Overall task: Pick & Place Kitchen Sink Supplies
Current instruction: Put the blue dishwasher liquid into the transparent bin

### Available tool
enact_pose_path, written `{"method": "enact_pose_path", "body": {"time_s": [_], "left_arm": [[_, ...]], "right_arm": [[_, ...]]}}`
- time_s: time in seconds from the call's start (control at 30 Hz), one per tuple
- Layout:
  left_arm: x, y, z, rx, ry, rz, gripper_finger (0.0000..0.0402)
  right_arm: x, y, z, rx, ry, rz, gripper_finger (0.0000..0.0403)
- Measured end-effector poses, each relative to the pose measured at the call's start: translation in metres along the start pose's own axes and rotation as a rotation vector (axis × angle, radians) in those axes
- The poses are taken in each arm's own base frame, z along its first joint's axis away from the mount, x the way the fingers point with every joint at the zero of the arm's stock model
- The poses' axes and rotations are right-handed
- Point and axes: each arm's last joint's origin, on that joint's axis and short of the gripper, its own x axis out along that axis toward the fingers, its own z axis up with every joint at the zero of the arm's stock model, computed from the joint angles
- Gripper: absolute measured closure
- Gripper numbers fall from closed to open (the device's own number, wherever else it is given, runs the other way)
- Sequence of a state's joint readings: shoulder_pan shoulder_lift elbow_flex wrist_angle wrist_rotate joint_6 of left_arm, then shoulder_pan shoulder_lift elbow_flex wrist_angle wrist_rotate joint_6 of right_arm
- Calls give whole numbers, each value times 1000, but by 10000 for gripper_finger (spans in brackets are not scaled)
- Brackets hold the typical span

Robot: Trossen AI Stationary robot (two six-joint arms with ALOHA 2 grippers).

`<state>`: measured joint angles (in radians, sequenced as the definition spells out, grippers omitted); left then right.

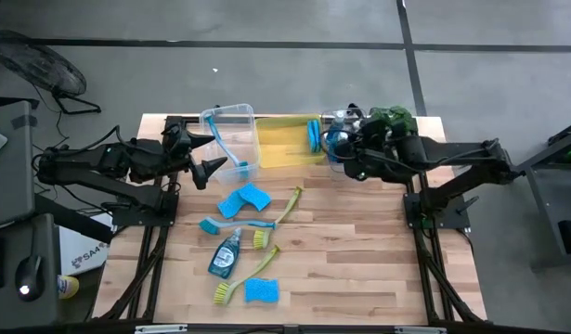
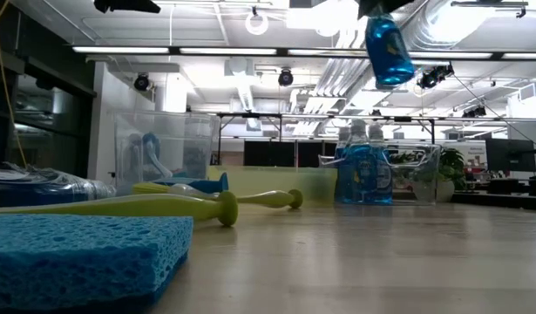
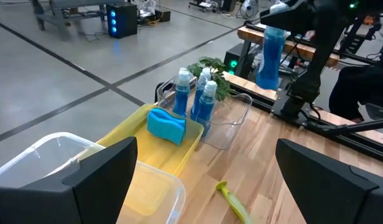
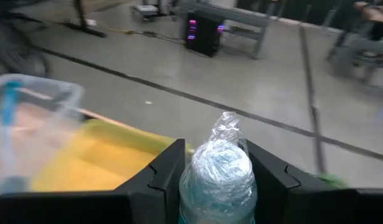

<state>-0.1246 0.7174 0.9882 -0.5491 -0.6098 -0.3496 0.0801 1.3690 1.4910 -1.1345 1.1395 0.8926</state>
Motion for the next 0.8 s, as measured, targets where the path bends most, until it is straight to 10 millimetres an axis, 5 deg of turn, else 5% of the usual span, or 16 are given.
{"method": "enact_pose_path", "body": {"time_s": [0.5,0.63,0.8], "left_arm": [[0,-2,-1,-1,19,-53,26],[0,-2,-1,0,25,-71,26],[0,-3,-1,-1,35,-96,26]], "right_arm": [[-11,96,32,54,-248,630,278],[-12,99,43,64,-355,689,278],[-11,81,58,11,-430,561,278]]}}
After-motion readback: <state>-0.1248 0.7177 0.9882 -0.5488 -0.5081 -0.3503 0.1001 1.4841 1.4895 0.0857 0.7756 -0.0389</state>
